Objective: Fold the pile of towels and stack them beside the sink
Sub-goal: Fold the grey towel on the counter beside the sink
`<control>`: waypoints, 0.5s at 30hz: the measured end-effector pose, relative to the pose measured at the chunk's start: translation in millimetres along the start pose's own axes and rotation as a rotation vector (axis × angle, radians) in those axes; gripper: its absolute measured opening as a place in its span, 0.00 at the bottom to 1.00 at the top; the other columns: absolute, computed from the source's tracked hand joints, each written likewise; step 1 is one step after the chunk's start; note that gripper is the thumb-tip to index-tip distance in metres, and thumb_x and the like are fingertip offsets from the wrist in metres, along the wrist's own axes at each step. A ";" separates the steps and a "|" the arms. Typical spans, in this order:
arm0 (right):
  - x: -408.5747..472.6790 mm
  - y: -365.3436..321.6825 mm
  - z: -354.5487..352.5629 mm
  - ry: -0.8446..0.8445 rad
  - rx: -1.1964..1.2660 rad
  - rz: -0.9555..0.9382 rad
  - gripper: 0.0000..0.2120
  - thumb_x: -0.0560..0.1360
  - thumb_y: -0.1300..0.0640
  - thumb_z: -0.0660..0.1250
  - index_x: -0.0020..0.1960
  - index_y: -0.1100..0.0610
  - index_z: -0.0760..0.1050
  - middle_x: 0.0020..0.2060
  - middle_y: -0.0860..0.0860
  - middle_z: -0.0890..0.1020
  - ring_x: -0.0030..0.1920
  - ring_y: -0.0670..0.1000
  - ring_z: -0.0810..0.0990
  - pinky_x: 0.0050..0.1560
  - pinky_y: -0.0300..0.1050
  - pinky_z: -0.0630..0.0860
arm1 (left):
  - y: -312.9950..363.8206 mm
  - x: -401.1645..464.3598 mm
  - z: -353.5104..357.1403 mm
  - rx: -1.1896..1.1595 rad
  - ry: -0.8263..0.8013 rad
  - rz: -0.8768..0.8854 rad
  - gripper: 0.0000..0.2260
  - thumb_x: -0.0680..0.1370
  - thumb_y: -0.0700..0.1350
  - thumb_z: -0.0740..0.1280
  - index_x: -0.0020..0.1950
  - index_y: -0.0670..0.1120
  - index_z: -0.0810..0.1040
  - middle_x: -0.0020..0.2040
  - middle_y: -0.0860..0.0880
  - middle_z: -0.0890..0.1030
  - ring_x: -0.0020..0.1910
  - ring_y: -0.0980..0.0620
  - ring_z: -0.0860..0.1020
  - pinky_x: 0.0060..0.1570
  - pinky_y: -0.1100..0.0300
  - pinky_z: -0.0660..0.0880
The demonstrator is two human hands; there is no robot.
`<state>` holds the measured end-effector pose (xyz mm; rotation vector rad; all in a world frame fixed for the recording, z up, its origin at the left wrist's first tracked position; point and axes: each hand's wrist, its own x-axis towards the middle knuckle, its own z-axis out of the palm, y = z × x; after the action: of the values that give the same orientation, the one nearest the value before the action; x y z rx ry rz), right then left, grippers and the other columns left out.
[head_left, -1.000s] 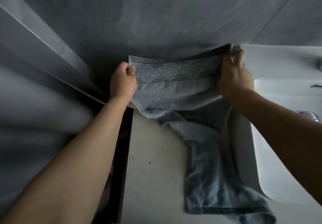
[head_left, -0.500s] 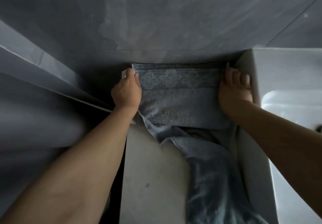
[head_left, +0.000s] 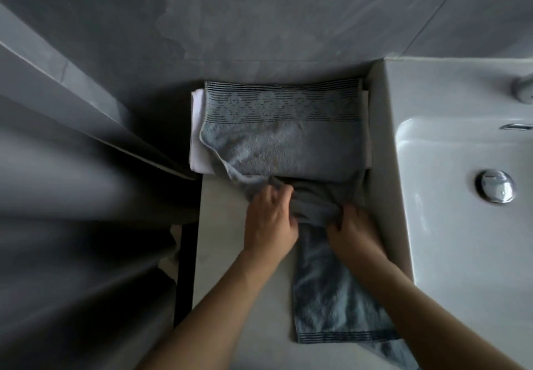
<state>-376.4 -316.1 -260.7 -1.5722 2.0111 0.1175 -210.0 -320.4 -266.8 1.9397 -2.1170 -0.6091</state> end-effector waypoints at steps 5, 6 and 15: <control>-29.1 -0.3 -11.3 -0.068 0.042 -0.142 0.08 0.75 0.54 0.64 0.49 0.58 0.74 0.47 0.59 0.82 0.50 0.63 0.79 0.44 0.50 0.73 | -24.0 -19.6 4.5 -0.030 0.006 -0.046 0.08 0.73 0.38 0.66 0.51 0.43 0.78 0.53 0.41 0.72 0.50 0.39 0.73 0.49 0.49 0.73; -33.3 -1.1 -13.4 -0.083 0.087 -0.179 0.07 0.75 0.52 0.64 0.44 0.56 0.73 0.42 0.57 0.81 0.47 0.62 0.79 0.41 0.49 0.70 | -28.2 -22.3 1.3 -0.169 0.027 -0.062 0.06 0.72 0.36 0.67 0.48 0.41 0.78 0.52 0.41 0.71 0.49 0.40 0.73 0.52 0.52 0.73; -26.1 16.4 5.1 -0.072 0.355 0.172 0.20 0.76 0.61 0.63 0.67 0.62 0.66 0.62 0.56 0.72 0.50 0.49 0.66 0.50 0.43 0.65 | -43.6 -61.6 -20.0 -1.577 0.181 -1.099 0.08 0.74 0.35 0.60 0.36 0.42 0.74 0.35 0.44 0.76 0.35 0.48 0.77 0.37 0.55 0.76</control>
<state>-385.8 -286.6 -256.8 -1.1593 1.9789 -0.1113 -155.2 -265.1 -260.2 1.6167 0.1134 -1.4699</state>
